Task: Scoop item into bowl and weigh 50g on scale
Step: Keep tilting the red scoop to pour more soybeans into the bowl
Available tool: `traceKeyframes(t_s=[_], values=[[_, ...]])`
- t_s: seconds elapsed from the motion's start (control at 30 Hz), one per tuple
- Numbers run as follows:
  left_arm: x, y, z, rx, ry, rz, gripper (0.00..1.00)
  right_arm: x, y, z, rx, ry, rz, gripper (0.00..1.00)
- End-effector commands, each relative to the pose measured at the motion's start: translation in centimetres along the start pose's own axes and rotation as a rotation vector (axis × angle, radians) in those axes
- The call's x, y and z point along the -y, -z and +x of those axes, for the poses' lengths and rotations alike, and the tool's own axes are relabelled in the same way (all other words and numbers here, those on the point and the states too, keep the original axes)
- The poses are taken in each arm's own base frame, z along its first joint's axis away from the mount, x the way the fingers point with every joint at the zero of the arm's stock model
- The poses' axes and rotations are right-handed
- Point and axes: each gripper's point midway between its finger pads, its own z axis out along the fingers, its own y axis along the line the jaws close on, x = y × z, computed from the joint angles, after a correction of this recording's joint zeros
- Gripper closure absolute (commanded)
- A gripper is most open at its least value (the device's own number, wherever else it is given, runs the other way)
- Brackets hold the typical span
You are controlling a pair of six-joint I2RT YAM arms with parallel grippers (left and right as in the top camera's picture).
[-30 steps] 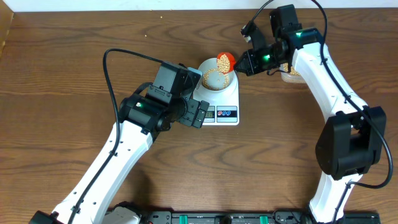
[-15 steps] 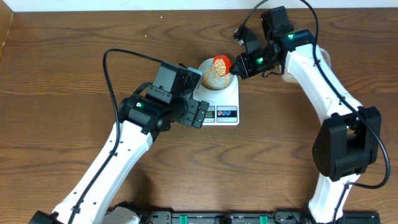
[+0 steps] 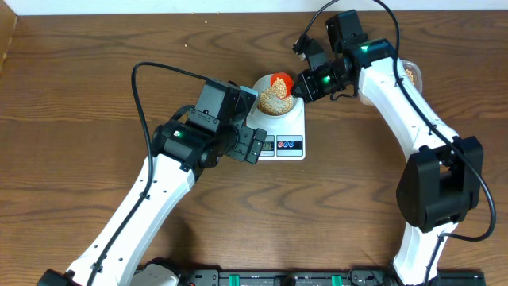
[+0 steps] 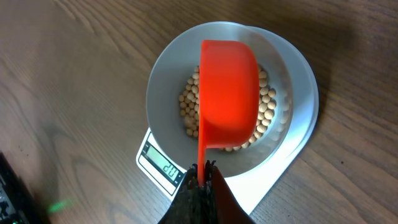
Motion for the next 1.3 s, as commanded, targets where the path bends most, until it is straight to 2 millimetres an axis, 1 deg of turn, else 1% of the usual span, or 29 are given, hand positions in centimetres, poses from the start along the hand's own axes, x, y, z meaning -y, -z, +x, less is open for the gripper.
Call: traceKeyframes(t_s=[0.0, 0.73, 1.27], values=[[-0.36, -0.24, 0.27, -0.009, 0.004, -0.012, 0.07, -1.19, 1.75, -1.39, 0.05, 0.056, 0.004, 0.99], [-0.36, -0.24, 0.27, -0.009, 0.004, -0.012, 0.07, -1.09, 1.72, -1.38, 0.049, 0.077, 0.012, 0.99], [-0.36, -0.24, 0.27, -0.009, 0.004, -0.012, 0.07, -1.63, 1.47, -1.56, 0.053, 0.124, 0.008, 0.99]])
